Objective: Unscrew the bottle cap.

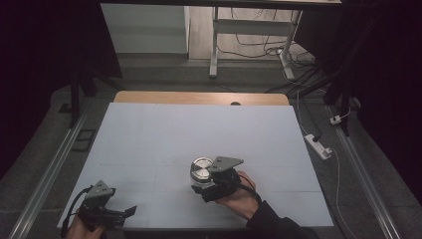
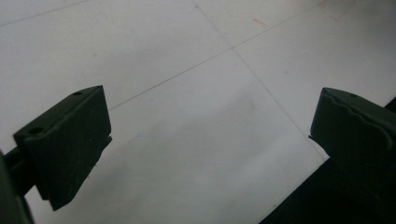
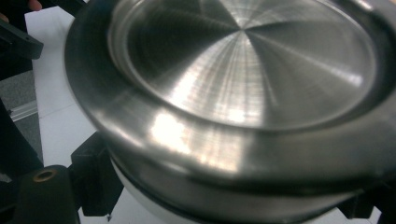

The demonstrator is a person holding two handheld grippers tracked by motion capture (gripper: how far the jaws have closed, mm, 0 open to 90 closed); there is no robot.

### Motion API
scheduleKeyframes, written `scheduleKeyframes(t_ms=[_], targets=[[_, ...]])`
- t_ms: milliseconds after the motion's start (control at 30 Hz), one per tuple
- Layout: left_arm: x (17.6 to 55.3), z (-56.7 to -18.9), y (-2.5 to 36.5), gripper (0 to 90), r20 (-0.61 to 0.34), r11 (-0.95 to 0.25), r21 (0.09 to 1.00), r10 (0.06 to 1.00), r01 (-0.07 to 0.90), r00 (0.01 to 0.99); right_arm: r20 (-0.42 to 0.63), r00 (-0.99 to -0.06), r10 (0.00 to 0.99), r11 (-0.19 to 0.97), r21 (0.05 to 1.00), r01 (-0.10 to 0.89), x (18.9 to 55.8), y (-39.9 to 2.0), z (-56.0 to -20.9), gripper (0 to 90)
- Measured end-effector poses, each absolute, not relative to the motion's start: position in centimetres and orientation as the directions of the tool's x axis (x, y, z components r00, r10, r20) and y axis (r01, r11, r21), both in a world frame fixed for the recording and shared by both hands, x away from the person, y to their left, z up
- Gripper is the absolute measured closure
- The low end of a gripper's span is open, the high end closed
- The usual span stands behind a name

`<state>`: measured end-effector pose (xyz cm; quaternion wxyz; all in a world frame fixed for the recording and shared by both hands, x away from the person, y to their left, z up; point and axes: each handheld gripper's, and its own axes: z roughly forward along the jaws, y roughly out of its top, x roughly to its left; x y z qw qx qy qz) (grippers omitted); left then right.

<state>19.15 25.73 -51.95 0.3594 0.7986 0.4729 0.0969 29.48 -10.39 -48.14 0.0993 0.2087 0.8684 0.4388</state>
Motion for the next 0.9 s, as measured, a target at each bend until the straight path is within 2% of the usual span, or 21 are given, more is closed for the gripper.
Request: scheduleKeyframes(t_ms=[133,567,900], targets=[[19.3,-51.6,25.6,0.0,-0.211,-0.296,0.686,0.793,0.665,0.571,0.010,-0.893,0.450,0.527,0.804,0.275,29.5,-10.4,-48.1,14.7],[20.3,-50.8,24.2,0.0,-0.206,-0.322,0.732,0.734,0.600,0.647,0.004,-0.892,0.451,0.522,0.810,0.267,29.6,-10.6,-48.1,14.7],[21.8,-49.7,22.0,0.0,-0.147,-0.372,0.773,0.684,0.515,0.714,0.001,-0.894,0.448,0.522,0.812,0.262,29.6,-10.6,-48.0,14.7]])
